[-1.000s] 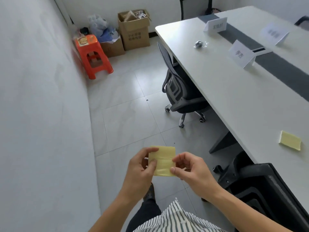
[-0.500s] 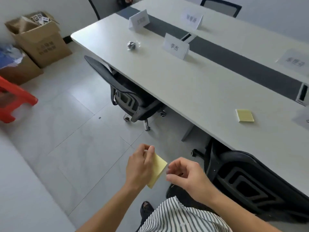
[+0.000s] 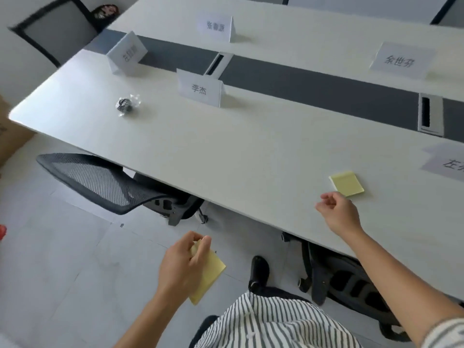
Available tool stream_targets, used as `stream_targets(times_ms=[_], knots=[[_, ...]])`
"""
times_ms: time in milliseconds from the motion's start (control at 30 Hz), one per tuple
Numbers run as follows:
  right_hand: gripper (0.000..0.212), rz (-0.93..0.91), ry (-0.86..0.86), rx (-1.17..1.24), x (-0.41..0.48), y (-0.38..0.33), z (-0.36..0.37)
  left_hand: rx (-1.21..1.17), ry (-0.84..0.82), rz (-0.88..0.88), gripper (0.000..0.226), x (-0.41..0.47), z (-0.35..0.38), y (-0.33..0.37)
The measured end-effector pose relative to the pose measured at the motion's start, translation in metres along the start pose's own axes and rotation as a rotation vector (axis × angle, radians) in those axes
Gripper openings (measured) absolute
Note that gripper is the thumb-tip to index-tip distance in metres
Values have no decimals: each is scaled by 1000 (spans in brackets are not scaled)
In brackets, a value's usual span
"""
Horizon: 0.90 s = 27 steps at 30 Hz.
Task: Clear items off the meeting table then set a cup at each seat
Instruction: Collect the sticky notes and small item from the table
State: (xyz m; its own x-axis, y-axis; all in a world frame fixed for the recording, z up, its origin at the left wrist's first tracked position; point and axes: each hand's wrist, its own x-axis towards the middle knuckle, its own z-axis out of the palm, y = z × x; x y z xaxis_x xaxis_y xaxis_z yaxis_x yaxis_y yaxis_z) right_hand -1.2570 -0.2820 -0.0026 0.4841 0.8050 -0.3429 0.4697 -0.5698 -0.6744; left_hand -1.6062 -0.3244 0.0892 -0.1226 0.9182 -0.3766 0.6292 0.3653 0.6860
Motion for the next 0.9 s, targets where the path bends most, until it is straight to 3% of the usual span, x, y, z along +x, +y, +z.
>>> stream_targets(times_ms=[200, 333, 567, 700, 800, 900], knots=[[61, 87, 206, -358, 81, 13, -10, -10, -41, 15, 24, 57, 1, 22], [93, 241, 95, -397, 111, 25, -9, 40, -123, 33, 20, 81, 0, 24], [89, 226, 58, -476, 106, 21, 22, 55, -158, 36, 18, 106, -16, 22], [84, 266, 9, -280, 93, 8, 29, 9, -133, 26, 18, 108, -23, 27], [71, 323, -23, 106, 82, -15, 34, -50, -49, 27, 13, 105, -30, 27], [58, 351, -176, 429, 66, -46, 41, -115, 39, 36, 8, 95, -38, 22]])
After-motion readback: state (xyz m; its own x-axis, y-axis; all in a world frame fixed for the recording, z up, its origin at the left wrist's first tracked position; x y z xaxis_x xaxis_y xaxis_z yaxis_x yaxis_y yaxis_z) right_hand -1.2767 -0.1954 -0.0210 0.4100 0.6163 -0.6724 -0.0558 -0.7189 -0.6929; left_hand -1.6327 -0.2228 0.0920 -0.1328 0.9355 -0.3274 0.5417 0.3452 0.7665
